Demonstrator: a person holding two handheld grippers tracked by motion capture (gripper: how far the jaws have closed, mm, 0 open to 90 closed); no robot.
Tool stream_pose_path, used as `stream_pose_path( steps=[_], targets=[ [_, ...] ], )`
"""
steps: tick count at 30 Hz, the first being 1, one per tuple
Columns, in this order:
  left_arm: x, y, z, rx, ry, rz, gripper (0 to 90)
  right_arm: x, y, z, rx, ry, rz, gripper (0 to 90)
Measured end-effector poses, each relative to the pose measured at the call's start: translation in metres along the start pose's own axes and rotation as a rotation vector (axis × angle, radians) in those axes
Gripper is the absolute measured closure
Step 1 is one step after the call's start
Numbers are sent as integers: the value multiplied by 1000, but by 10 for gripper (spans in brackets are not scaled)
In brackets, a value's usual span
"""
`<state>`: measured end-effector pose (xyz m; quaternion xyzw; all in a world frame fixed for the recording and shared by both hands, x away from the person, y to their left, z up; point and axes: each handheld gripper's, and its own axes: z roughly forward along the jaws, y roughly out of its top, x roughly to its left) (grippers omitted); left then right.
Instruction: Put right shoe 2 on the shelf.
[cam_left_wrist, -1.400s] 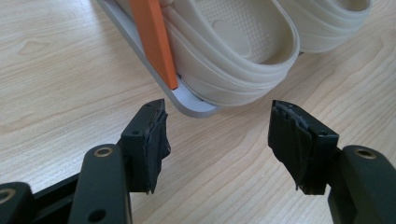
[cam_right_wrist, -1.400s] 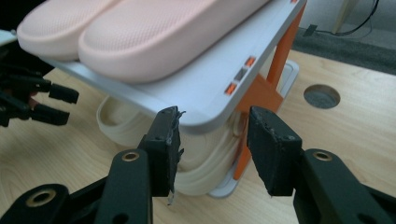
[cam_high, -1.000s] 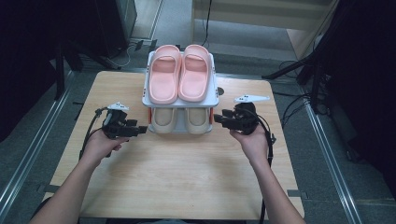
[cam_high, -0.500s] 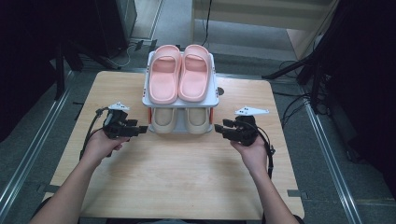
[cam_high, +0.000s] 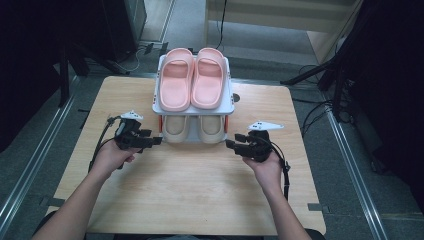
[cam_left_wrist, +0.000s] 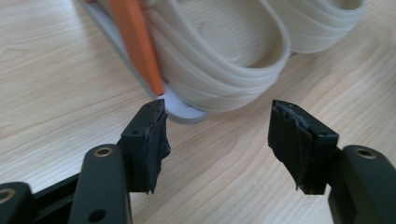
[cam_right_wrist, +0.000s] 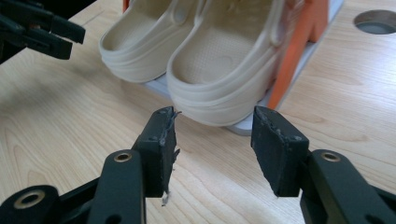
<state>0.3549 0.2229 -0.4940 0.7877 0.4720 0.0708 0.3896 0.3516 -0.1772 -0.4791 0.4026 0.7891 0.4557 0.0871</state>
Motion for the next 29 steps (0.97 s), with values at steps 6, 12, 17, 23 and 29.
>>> stream_pose_path(
  steps=[6, 12, 17, 23, 29],
  targets=[
    [-5, 0, 1, 19, -16, 11, 356, 3, 1, 6, 16, 9, -25, 500],
    [-8, -1, 3, 43, -18, 15, 317, 5, 4, 9, 16, 14, -46, 496],
    [-9, -2, 5, 60, -14, 33, 315, 5, 5, 12, 23, 18, -61, 487],
    [-10, -2, 6, 64, -18, 42, 314, 4, 5, 14, 31, 27, -58, 476],
    [-16, -3, 9, 63, 17, 98, 327, 3, 3, 17, 38, 51, -81, 406]
  ],
)
